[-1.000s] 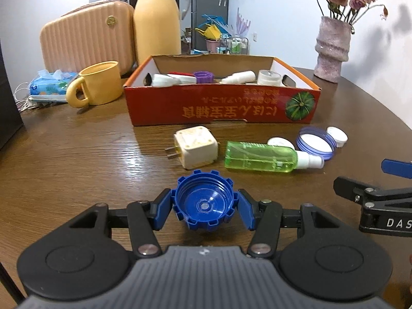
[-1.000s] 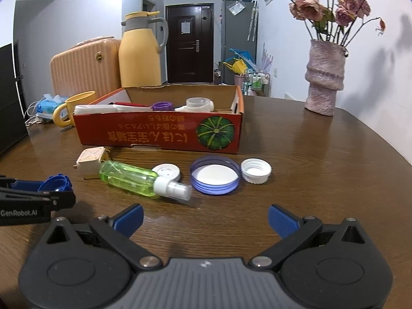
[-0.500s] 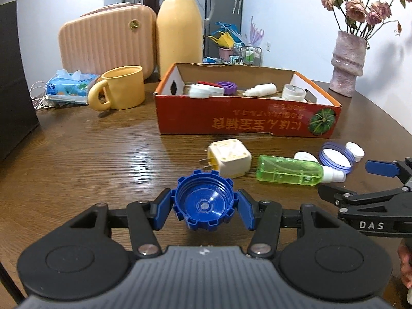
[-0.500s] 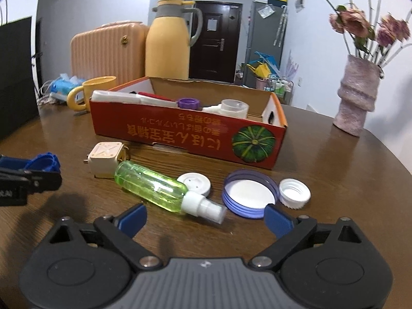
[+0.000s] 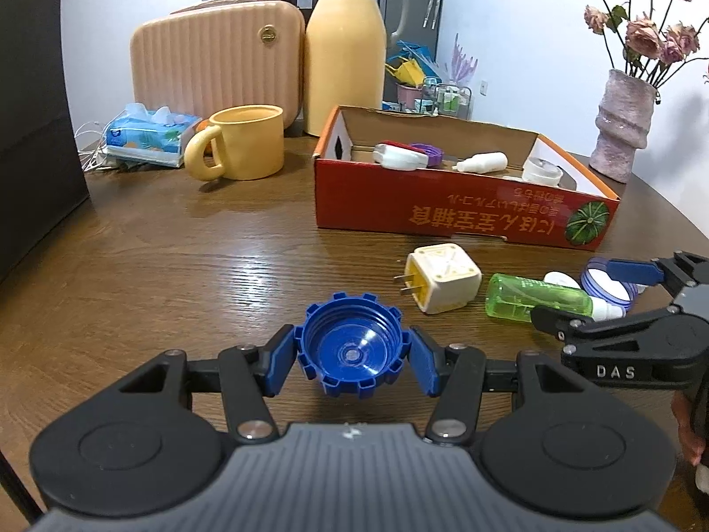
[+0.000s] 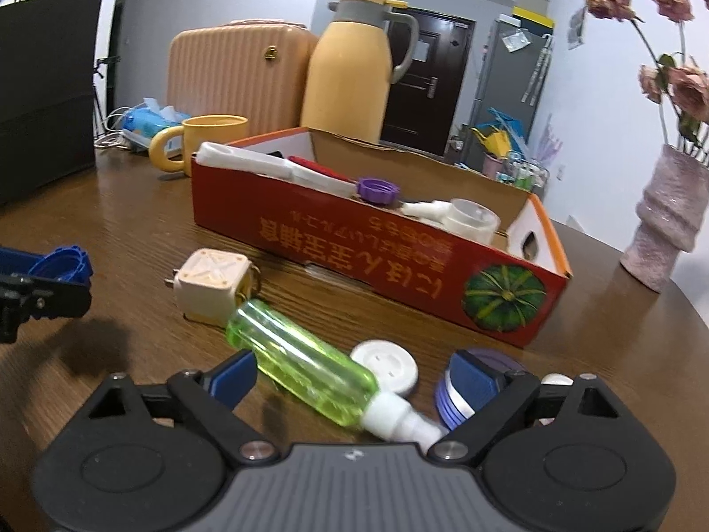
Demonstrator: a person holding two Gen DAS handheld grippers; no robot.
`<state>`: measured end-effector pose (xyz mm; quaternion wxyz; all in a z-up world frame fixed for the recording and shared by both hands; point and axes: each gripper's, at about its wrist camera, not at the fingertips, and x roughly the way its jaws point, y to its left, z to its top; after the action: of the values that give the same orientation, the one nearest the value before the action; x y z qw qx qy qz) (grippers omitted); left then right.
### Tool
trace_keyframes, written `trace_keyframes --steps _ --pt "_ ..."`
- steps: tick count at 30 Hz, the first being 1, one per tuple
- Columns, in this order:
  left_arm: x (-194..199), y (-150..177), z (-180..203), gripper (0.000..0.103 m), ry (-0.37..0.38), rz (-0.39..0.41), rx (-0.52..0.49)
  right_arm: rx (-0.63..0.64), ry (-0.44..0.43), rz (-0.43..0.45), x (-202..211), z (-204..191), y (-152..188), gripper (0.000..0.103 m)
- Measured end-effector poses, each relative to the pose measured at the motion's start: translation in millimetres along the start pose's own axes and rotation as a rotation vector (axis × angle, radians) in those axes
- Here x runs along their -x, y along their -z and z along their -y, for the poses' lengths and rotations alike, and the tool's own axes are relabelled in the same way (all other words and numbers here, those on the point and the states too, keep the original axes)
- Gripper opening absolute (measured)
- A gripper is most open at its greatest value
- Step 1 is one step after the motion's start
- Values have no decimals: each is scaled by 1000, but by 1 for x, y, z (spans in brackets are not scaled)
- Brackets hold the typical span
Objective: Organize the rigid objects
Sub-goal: 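Grasp the green bottle with the right gripper while the left gripper holds the blue cap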
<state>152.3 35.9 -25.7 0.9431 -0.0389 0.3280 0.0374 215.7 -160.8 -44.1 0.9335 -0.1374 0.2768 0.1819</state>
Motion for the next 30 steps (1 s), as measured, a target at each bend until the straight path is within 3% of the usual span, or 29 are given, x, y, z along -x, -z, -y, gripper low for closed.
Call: trace_keyframes --steps 4,16,21,30 --pt "0 1 -5 55 -2 0 9 -7 -50 -9 -8 0 -6 73" --pt "-3 2 -8 55 5 -5 15 4 -132 -26 2 -15 -1 45" --pt "-2 2 -6 55 4 -5 12 -10 -163 -47 -3 -17 -1 38" --pt "-4 2 -6 55 1 -8 10 -53 -189 -70 -17 -19 -5 36"
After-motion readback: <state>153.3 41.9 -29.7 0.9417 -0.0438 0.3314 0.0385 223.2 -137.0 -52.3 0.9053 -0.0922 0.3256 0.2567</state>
